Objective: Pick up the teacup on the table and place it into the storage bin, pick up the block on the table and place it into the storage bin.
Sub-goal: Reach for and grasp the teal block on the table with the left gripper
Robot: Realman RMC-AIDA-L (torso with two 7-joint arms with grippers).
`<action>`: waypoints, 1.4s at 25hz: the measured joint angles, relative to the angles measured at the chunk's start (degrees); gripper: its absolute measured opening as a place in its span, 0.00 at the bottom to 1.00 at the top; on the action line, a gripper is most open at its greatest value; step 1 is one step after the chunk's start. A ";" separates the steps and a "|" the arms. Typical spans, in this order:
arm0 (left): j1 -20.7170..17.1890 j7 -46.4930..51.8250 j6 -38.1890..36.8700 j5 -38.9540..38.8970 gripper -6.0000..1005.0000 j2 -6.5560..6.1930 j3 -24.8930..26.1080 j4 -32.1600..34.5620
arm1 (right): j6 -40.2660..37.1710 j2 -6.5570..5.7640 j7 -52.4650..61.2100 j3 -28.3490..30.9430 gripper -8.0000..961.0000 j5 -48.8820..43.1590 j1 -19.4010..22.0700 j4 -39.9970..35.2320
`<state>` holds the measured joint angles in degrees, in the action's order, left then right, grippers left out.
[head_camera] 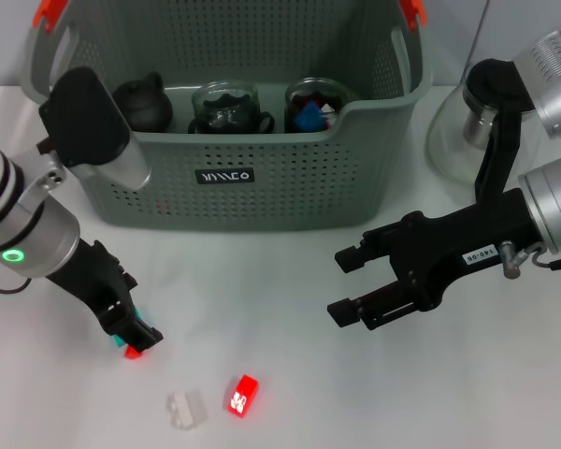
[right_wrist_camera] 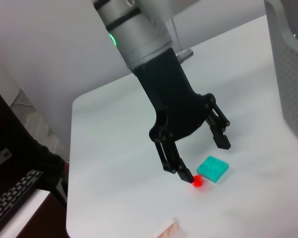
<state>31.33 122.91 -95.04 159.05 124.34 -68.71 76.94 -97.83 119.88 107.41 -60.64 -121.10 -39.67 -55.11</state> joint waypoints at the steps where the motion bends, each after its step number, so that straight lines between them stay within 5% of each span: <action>1: -0.06 0.44 1.05 0.49 0.86 0.06 -0.60 -0.57 | 0.08 0.00 -0.04 0.00 0.87 -0.01 -0.03 0.02; 35: 0.27 -2.16 11.02 3.01 0.79 -0.06 -1.96 -7.91 | 2.75 -0.08 -1.42 -0.18 0.87 -0.01 -0.15 1.56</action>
<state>31.60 120.75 -84.02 162.06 124.28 -70.67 69.03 -95.07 119.80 105.99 -60.82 -121.11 -39.82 -53.55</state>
